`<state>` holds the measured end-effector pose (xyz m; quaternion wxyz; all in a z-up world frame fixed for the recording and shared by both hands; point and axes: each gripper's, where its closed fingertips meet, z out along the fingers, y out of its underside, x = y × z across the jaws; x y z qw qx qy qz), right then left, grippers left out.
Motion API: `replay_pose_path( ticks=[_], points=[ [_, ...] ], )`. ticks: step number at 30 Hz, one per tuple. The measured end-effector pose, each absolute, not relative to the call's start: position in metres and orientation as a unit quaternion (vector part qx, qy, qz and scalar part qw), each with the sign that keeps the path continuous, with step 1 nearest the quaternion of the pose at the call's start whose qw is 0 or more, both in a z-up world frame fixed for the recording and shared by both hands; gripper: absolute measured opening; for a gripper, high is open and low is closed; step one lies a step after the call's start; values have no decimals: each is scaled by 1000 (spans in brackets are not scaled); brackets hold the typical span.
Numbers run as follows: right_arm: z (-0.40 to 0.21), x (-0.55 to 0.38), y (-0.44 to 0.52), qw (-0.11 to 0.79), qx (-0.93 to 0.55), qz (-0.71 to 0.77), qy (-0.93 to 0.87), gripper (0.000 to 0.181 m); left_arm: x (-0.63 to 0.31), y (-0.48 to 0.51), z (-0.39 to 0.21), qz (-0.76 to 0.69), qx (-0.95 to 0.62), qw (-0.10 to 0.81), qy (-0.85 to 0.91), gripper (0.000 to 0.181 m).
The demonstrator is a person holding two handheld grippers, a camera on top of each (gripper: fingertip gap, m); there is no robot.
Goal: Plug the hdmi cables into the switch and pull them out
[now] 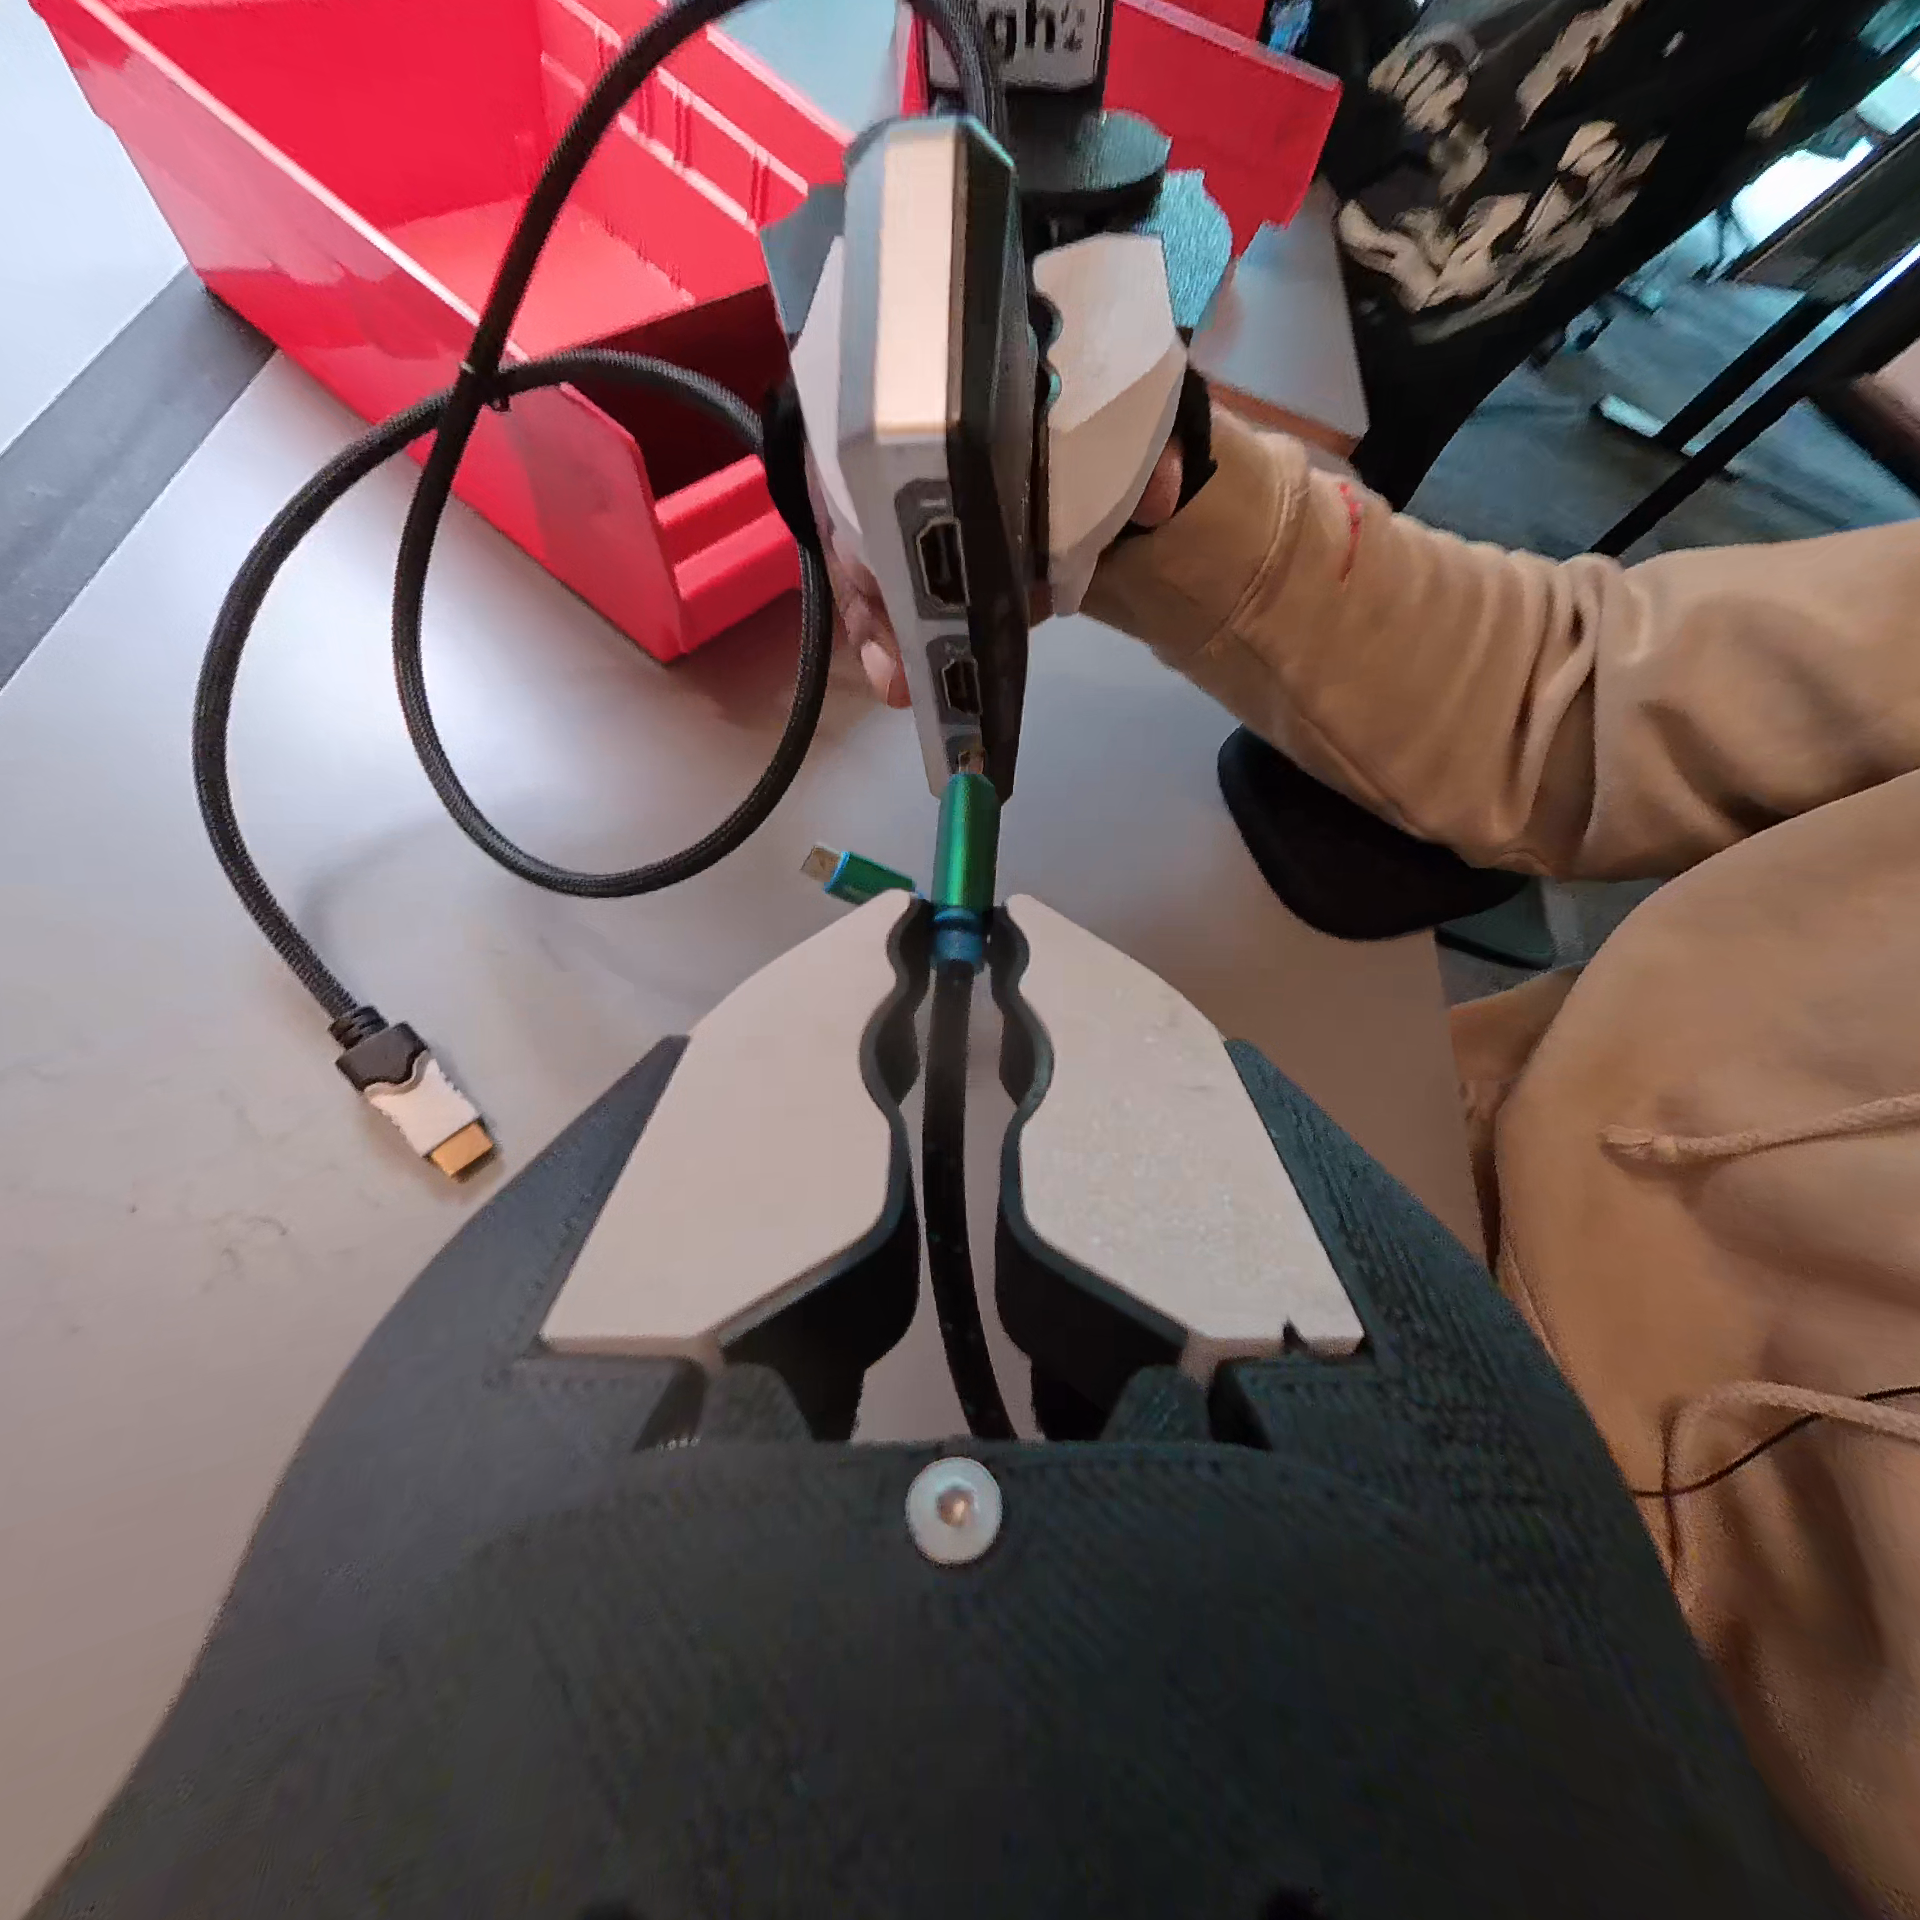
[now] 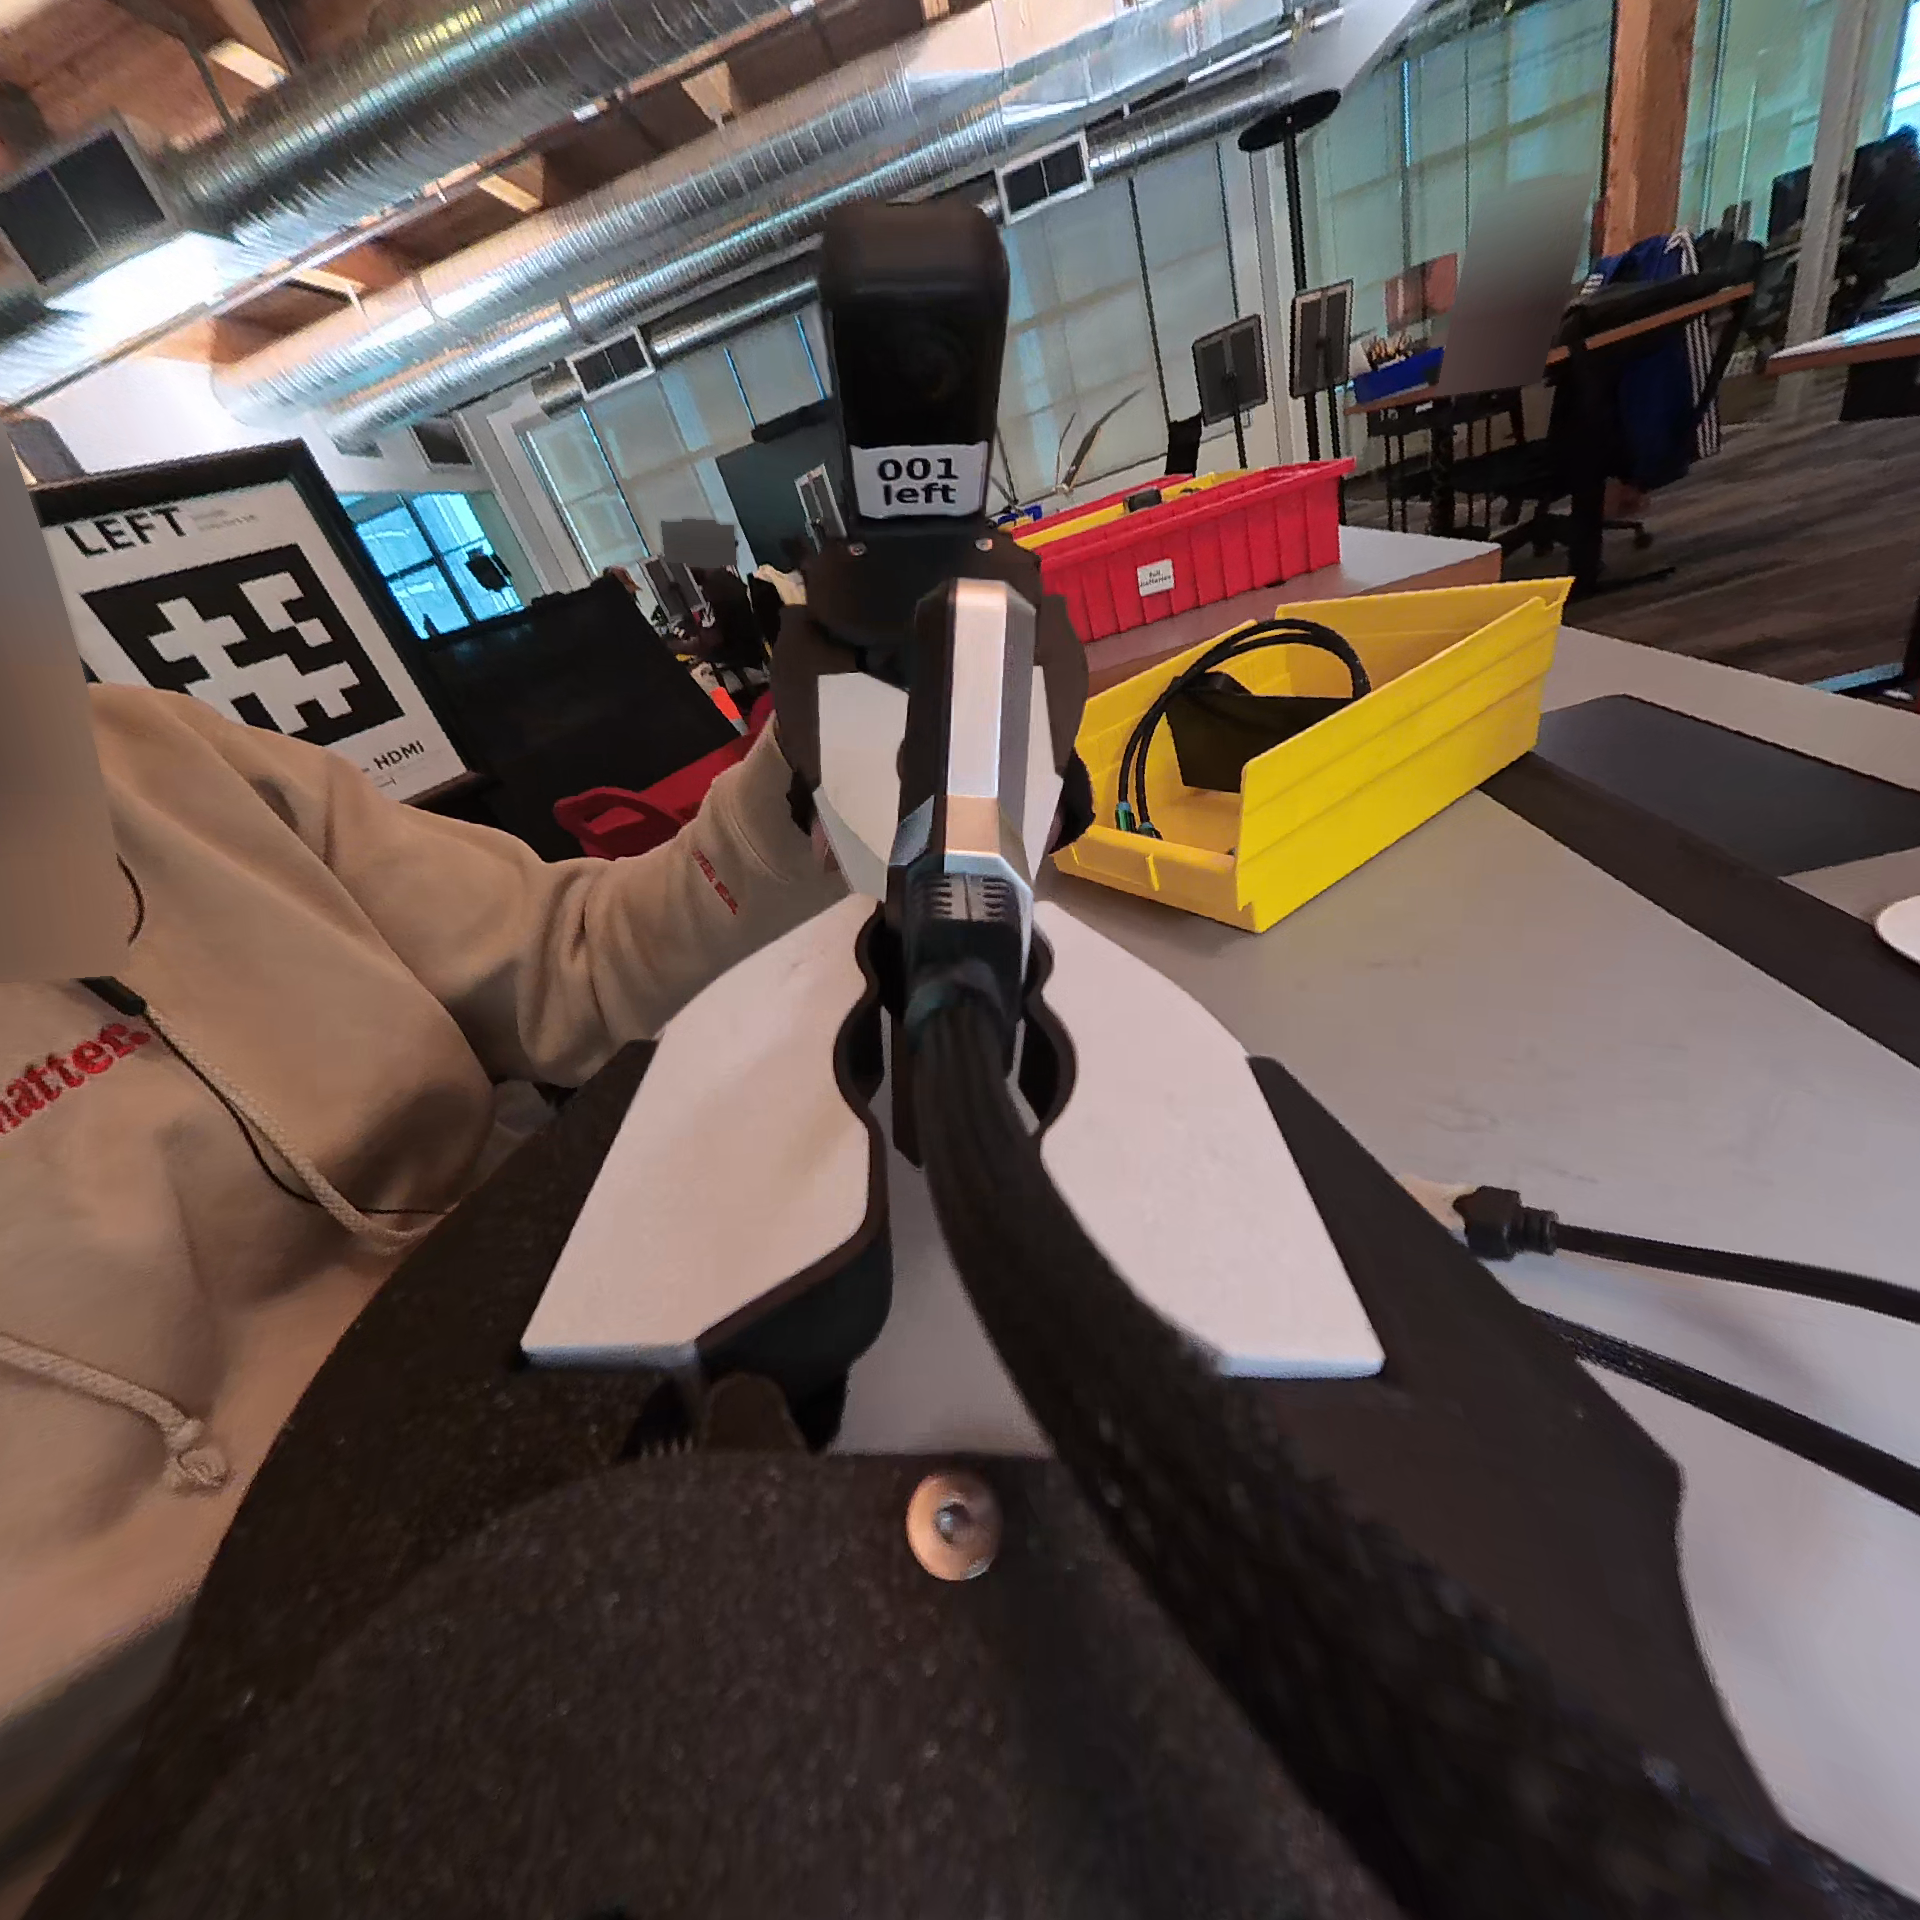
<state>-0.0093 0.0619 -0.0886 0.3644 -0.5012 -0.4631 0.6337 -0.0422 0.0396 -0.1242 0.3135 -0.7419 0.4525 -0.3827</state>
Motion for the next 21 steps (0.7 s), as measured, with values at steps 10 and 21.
replay_pose_path(
  ticks=[10,21],
  points=[
    [-57,-4,72,410,-453,695,-379,22,-37,47,-88,-511,-669,377,385,11],
    [-55,-4,73,426,-484,647,-407,23,-41,51,-76,-540,-642,402,366,11]
  ],
)
